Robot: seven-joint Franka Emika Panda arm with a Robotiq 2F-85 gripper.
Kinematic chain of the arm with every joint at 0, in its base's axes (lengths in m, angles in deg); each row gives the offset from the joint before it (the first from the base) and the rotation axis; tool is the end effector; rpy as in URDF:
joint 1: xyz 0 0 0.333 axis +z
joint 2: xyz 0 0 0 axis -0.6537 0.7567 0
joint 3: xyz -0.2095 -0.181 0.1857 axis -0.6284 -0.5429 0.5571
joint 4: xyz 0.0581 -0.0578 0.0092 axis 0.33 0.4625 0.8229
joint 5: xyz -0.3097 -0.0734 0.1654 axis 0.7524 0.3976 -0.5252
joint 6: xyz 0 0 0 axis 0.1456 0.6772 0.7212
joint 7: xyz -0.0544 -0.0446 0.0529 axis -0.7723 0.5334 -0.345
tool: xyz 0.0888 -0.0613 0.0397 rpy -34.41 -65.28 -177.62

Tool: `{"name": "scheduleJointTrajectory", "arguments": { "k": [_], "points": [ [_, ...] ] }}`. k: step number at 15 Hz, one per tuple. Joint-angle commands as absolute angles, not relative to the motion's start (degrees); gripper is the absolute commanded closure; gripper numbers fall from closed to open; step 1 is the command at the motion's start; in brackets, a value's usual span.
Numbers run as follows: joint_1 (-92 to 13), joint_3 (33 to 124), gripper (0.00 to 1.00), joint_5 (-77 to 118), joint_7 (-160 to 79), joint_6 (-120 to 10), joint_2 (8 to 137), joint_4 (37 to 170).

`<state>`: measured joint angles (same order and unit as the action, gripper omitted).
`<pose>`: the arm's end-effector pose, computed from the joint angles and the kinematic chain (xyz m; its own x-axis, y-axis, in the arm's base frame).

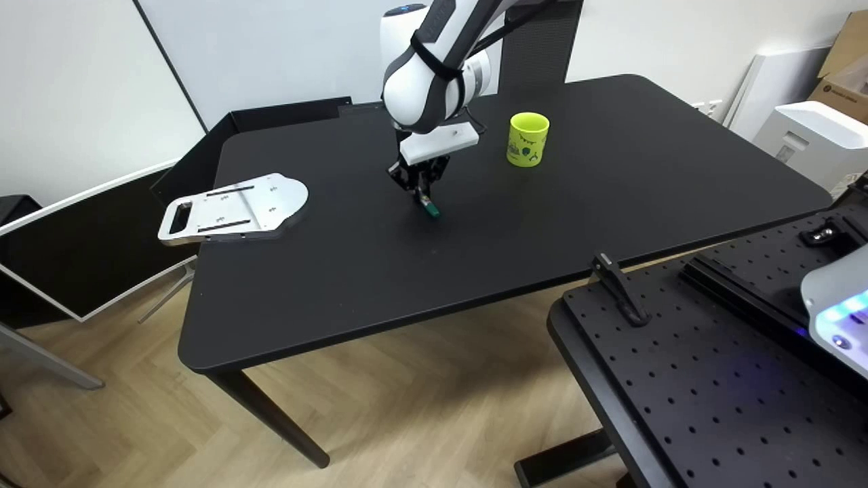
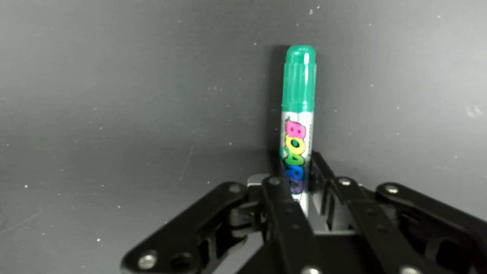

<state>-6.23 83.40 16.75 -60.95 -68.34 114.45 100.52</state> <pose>0.5459 0.3900 0.0718 0.9865 0.1634 -0.0124 0.1632 -0.9864 -0.0180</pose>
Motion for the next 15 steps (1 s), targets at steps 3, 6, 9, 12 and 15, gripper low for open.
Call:
{"name": "scheduleJointTrajectory", "arguments": {
  "k": [3,6,9,12,15],
  "points": [
    [-10.5,84.1,0.95,14.6,-61.7,-67.5,111.7,102.8],
    [-11.8,84.1,0.95,14.7,-61.7,-67.3,110.4,104.3],
    [-12.4,84.1,0.95,14.9,-61.6,-67.3,108.5,106.4],
    [-12.5,84.0,0.95,15.1,-61.6,-67.5,106.0,109.2],
    [-12.7,83.9,0.95,15.0,-62.2,-66.9,103.0,112.5]
  ]
}}
